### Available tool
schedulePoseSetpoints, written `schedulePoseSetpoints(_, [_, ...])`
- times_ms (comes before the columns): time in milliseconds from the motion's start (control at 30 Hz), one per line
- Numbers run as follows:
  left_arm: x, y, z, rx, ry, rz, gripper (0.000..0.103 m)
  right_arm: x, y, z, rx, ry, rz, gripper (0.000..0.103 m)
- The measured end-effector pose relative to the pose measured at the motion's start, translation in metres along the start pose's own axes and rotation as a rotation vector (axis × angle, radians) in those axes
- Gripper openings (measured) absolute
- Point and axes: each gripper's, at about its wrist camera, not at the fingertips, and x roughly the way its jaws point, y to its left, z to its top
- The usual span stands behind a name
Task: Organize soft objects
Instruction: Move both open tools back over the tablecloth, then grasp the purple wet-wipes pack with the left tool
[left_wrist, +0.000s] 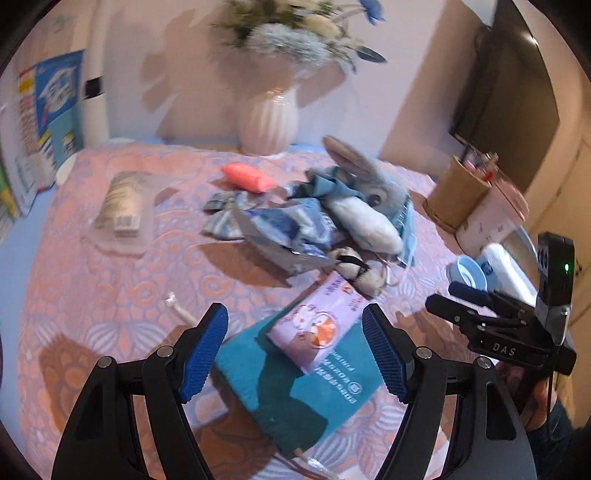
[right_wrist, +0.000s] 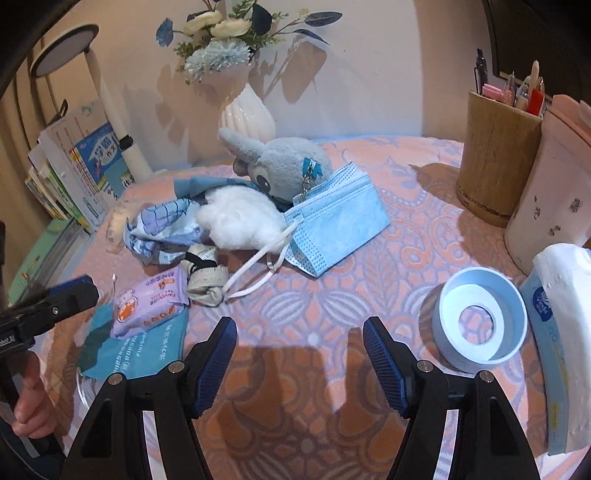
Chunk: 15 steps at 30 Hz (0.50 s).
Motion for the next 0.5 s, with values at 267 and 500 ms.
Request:
schedulePoseSetpoints(267, [0.026,-0.021,0.001,0.13,0.091,-0.017,0.074,-0.028,-0.038,-0.019,0.097,0.0,-0.1,0.075])
schedulePoseSetpoints(500, [0.033,-0.032,-0.006,0.196,0.117,0.005,0.075,-0.029,-0.064,-0.014,0.181,0.018,-0.211,0.082])
